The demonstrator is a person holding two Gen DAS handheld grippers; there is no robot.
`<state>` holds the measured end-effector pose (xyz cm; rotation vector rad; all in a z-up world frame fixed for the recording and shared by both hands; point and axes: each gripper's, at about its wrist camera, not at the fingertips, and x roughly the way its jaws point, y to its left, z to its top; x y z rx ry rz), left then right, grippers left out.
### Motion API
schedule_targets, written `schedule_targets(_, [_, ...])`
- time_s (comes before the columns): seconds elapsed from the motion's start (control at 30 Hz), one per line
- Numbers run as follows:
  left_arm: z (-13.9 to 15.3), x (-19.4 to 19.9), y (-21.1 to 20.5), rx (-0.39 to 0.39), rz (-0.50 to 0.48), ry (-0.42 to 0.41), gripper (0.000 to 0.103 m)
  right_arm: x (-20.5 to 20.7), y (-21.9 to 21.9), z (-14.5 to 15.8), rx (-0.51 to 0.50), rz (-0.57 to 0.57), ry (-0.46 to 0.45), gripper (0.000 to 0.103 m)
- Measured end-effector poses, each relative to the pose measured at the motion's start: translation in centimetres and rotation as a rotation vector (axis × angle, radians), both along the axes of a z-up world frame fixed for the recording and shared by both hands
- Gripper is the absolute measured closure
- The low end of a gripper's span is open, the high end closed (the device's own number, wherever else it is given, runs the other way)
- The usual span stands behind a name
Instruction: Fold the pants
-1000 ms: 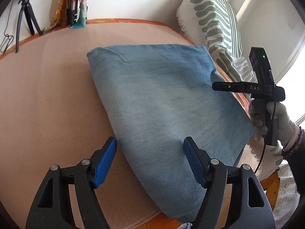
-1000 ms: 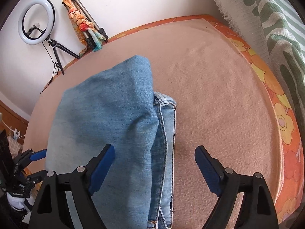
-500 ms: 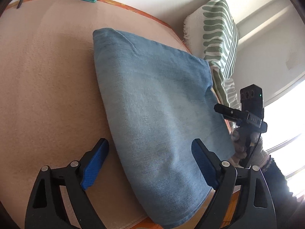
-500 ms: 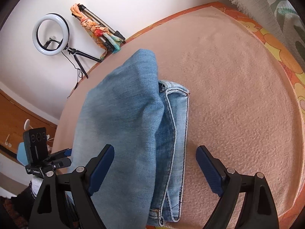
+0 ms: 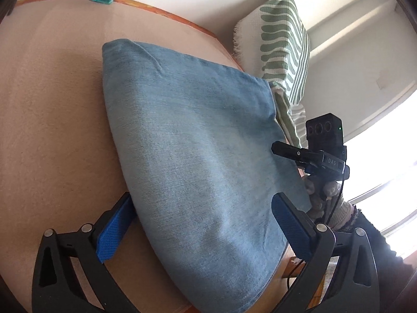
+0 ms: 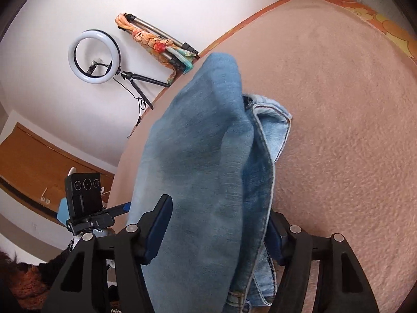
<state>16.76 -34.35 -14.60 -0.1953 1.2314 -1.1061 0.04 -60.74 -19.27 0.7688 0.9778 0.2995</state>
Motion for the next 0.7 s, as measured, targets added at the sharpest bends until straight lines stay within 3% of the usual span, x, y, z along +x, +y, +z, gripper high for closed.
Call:
schedule_targets(0.1, [0.0,-0.1,-0.1,-0.001,0.017,-0.004,0.003,0.1,0.4,0.1,-0.047,-0.013,0.017,0.052])
schedule_targets(0.2, [-0.2,0.1,0.0,0.011,0.034,-0.001,0.02,-0.2,0.5,0.5,-0.065,-0.033,0.011,0.062])
schedule_targets(0.37, [-0.4,0.4,-0.1,0.009,0.038,0.005,0.026,-0.1,1.1,1.0,-0.128,-0.027,0.001,0.063])
schedule_targets(0.5, [-0.5,0.4,0.0,-0.002,0.048,0.008,0.027,0.3,1.0,0.4,-0.096,-0.052,0.001,0.055])
schedule_targets(0.63, [-0.6,0.4,-0.1,0.016,0.055,0.001,0.053,0.6,2.5,1.5,-0.217,-0.056,0.025,0.059])
schedule_targets(0.7, [-0.8,0.8,0.4,0.001,0.066,0.026,0.058,0.8,3.3,2.4,-0.282,-0.054,0.031,0.065])
